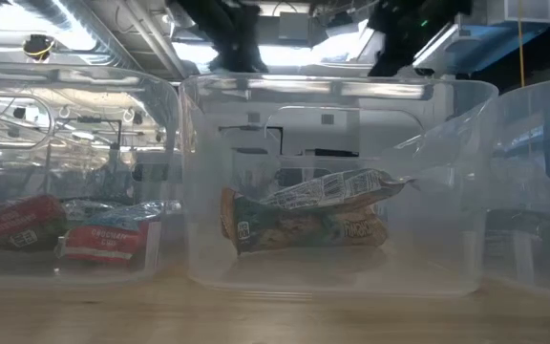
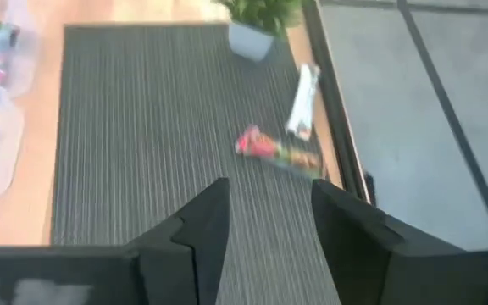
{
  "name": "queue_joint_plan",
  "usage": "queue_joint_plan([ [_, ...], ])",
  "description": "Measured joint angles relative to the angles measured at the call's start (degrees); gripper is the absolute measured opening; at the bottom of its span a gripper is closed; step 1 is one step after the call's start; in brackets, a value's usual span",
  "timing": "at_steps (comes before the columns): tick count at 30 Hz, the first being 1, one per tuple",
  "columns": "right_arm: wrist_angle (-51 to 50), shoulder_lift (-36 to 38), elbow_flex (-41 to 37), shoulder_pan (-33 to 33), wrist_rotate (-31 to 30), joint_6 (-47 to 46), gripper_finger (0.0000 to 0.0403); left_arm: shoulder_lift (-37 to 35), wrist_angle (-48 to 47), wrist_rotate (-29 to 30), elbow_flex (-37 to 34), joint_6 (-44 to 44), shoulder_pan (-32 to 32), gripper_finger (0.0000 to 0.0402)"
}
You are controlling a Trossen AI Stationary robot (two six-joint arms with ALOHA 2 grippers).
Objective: Pick and place Granola Bars by type
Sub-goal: Put the red granola bar into the left transparent bin
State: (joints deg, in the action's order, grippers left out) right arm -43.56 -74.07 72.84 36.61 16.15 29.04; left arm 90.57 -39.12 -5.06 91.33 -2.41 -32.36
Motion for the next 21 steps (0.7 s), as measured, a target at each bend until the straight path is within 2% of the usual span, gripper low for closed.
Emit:
queue_joint_plan([
  [3, 5.53, -5.49, 0.00, 2.04, 1.94, 1.99, 0.0171, -6.26, 0.55, 0.01, -4.77, 0.13, -0.04, 0.0164],
  [9, 14.65, -16.23, 0.44, 2.64, -2.79, 8.75, 0.0177, -16.93, 7.12, 0.04, -18.81, -2.47, 0.00, 0.0166],
  [15, 12.51, -26.66, 6.53, 2.62, -3.78, 10.41, 0.0232, -23.78, 13.82, 0.07, -30.98, -8.02, 0.00, 0.0164],
  [18, 12.35, -30.95, 8.90, 2.36, -2.12, 15.83, 0.0262, -25.69, 16.10, 0.13, -34.67, -9.58, -0.02, 0.0166],
  [21, 12.49, -34.55, 10.62, 1.67, -1.73, 16.65, 0.0279, -26.24, 17.09, 0.12, -36.89, -11.24, -0.02, 0.0164],
])
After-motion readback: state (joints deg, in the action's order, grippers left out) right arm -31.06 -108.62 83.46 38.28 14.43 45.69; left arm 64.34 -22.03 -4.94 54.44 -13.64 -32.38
